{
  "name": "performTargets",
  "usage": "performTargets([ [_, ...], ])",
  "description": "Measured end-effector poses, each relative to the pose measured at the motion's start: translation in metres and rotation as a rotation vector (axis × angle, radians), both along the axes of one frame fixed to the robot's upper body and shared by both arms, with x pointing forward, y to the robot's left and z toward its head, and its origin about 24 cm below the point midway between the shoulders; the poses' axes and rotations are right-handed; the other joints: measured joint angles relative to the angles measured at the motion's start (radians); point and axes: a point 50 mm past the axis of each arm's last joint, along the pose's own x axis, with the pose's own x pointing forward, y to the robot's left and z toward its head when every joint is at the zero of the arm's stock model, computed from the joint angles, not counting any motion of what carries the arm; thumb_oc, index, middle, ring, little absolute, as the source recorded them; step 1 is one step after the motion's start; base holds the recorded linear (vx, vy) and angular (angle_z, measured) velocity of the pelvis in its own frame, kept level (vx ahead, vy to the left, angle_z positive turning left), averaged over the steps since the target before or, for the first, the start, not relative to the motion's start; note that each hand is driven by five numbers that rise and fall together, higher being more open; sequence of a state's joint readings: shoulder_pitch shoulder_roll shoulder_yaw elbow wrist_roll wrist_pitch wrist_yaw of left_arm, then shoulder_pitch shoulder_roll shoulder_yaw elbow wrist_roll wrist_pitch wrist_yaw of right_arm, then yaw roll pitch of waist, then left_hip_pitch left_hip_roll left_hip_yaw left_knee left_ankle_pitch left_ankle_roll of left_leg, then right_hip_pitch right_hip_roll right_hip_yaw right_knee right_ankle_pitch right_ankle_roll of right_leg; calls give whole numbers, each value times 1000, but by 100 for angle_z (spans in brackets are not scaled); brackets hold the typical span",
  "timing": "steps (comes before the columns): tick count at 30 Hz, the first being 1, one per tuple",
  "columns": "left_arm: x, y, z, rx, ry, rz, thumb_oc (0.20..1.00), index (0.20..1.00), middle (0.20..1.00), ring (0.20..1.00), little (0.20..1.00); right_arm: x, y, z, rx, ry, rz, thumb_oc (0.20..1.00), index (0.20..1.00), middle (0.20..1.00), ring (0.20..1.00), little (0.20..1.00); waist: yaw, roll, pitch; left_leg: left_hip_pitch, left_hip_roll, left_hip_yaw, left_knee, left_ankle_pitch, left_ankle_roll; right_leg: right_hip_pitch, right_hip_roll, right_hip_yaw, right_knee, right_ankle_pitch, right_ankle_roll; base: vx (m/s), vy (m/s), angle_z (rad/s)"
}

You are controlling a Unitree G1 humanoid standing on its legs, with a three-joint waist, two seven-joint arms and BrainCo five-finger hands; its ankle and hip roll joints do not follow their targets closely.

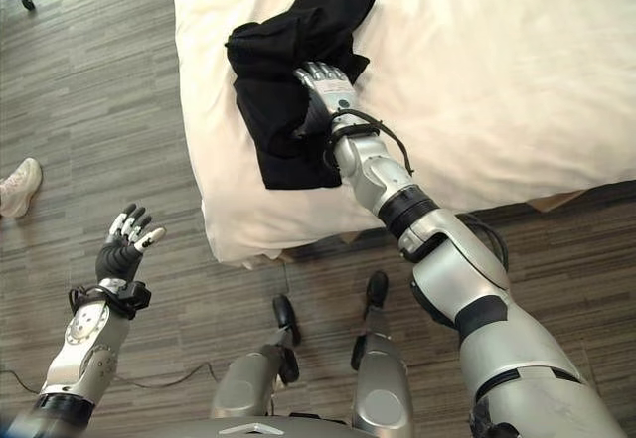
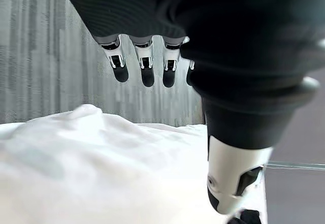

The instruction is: Pick up bed clothes into laundry basket.

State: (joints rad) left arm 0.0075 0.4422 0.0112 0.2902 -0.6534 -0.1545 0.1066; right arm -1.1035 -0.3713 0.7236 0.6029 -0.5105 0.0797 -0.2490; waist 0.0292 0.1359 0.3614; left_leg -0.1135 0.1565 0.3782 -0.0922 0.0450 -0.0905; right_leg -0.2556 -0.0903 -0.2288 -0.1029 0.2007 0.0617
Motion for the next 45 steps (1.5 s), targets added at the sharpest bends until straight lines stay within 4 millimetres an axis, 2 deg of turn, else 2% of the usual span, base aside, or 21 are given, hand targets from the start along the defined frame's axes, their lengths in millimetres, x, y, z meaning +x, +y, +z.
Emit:
performTargets([
  [4,5,-3,2,-8,-12,-3,1000,1000,1000,1000,1000,-2,7,3,4,-4,31,1000,1000,1000,1000,1000,-1,-29,-14,17,2,4,0,0,0,14,3,4,0,2,-3,4,16,-4],
  [5,8,-5,2,-8,-12,-9,1000,1000,1000,1000,1000,-2,10,0,4,9,39,1000,1000,1000,1000,1000,-3,-51,-26,21,1,4,0,0,0,17,3,6,0,2,-3,0,0,0],
  [7,10,-6,1,-8,-7,-12,1000,1000,1000,1000,1000,-2,11,-3,5,20,38,1000,1000,1000,1000,1000,-3,-73,-38,21,0,4,0,0,0,17,1,6,0,2,-3,0,0,0],
  [11,9,-4,-1,-8,6,-6,1000,1000,1000,1000,1000,2,14,-13,6,61,25,1000,1000,1000,1000,1000,3,-96,-52,20,-1,0,0,1,-2,19,-2,3,0,2,-3,3,19,3],
  [18,-2,-1,-10,-9,44,7,1000,1000,1000,1000,1000,4,12,-16,2,75,9,1000,1000,1000,1000,1000,19,-95,-53,-14,-5,-12,0,7,0,-7,-9,-10,0,3,-3,5,20,5],
  [21,0,-1,-9,-8,38,7,1000,1000,1000,1000,1000,4,12,-17,-4,77,6,1000,1000,1000,1000,1000,35,-94,-53,-37,-4,-17,0,10,2,-27,-8,-15,0,4,-5,2,2,3],
  [25,8,-1,-5,-6,18,13,1000,1000,1000,1000,1000,6,14,-2,-20,30,9,1000,1000,1000,1000,1000,42,-93,-53,-88,-4,-35,7,15,2,-65,-11,-32,0,6,-7,0,-6,11],
  [30,11,-1,-3,-5,12,21,1000,1000,1000,1000,1000,7,11,6,-34,-2,-4,1000,1000,1000,1000,1000,61,-90,-50,-126,-3,-38,8,16,2,-102,-11,-37,0,6,-7,-15,-12,3],
  [34,12,-5,-5,-2,19,3,1000,1000,1000,1000,1000,16,-5,5,-32,-6,-77,1000,1000,1000,1000,1000,64,-64,-28,-165,-5,-50,10,20,3,-134,-13,-42,0,7,-9,-21,3,6],
  [37,16,-8,-2,3,12,-5,1000,1000,1000,1000,1000,16,-6,13,16,-38,-75,1000,1000,1000,1000,1000,63,-45,2,-167,-5,-46,5,22,1,-139,-11,-39,0,8,-9,-13,31,-3],
  [38,22,-11,2,10,0,-16,1000,1000,1000,1000,1000,16,-3,18,41,-41,-62,551,551,551,551,551,60,-37,8,-172,-4,-42,6,22,1,-145,-11,-38,0,9,-11,27,48,-5],
  [39,26,-13,6,11,-12,-21,1000,1000,1000,1000,1000,16,-4,18,55,-36,-62,216,216,216,216,216,59,-37,10,-172,-5,-41,3,22,0,-148,-11,-36,0,10,-11,-43,32,-8],
  [41,37,-17,17,24,-49,-47,1000,1000,1000,1000,1000,17,4,25,75,-45,-53,200,200,200,200,200,59,-37,10,-172,-6,-29,3,22,0,-156,-10,-24,0,14,-12,-39,31,-12],
  [45,51,-25,31,34,-98,-81,1000,1000,1000,1000,1000,20,5,39,96,-46,-62,200,200,200,200,200,47,-37,9,-167,-7,-19,3,22,0,-157,-10,-13,0,19,-12,-88,29,-8],
])
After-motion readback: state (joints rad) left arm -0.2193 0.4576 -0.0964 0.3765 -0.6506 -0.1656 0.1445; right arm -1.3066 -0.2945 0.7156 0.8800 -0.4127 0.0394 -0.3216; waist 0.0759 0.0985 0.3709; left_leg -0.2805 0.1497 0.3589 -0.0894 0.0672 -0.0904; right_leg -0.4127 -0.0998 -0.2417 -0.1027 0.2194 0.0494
